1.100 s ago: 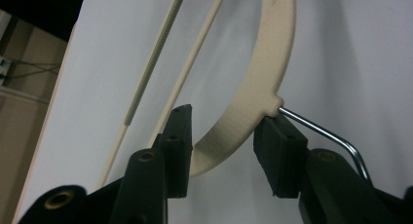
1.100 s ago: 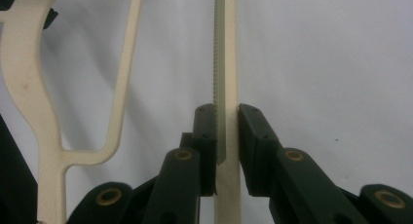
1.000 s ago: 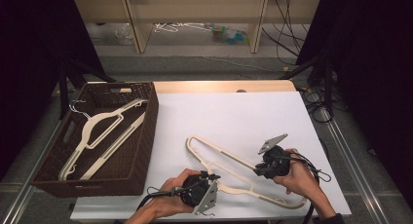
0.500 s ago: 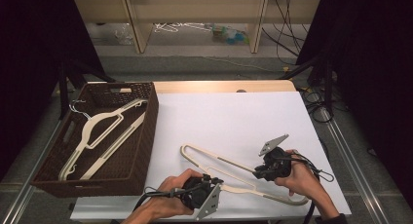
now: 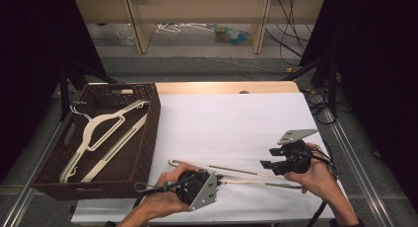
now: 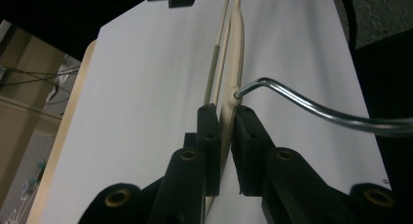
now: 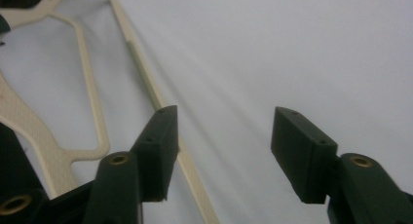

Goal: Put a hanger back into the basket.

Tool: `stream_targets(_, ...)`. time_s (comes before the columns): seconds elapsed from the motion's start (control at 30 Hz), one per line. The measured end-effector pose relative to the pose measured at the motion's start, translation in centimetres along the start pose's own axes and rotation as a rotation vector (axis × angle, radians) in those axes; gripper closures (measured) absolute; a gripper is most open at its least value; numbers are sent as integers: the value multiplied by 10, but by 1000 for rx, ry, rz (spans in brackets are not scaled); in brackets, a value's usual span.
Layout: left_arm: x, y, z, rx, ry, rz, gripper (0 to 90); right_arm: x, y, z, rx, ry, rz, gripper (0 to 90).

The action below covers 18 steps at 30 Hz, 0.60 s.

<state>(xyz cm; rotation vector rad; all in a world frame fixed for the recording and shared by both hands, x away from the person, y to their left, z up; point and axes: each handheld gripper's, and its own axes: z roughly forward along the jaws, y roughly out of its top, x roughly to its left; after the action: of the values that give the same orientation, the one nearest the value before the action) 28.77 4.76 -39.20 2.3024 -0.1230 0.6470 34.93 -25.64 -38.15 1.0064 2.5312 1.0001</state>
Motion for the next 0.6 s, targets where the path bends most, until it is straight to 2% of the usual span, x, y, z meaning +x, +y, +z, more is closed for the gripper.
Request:
stream_targets(0.03, 3, -1, -2, -1, 0, -23, 819, 0, 1, -3, -35, -13, 16, 403)
stream_targets(0.07, 4, -1, -4, -5, -3, -59, 819, -1, 2, -8, -43, -18, 14, 394)
stream_targets(0.13, 10, -2, -8, -5, -3, -99, 815, -3, 5, -15, -101, -41, 23, 379)
stream_targets(0.2, 15, -3, -11, -5, -3, -156, 812, -5, 7, -24, -175, -76, 41, 365)
stream_targets(0.27, 20, -4, -15, -13, 12, -180, 813, -7, 9, -34, -251, -110, 48, 362)
stream_targets(0.3, 24, -6, -18, -18, 13, -215, 814, -7, 9, -37, -274, -122, 51, 362)
stream_targets(0.33, 27, -7, -20, -25, 18, -239, 814, -7, 10, -41, -323, -135, 56, 361)
stream_targets(0.37, 31, -9, -22, -23, 18, -245, 814, -6, 10, -45, -331, -136, 58, 360)
stream_targets(0.43, 37, -12, -27, -38, 21, -293, 814, -4, 9, -49, -362, -144, 54, 358)
stream_targets(0.5, 44, -15, -31, -51, 27, -336, 814, -1, 9, -54, -370, -137, 49, 344)
stream_targets(0.6, 53, -19, -39, -55, 44, -381, 818, 5, 8, -58, -395, -133, 44, 323)
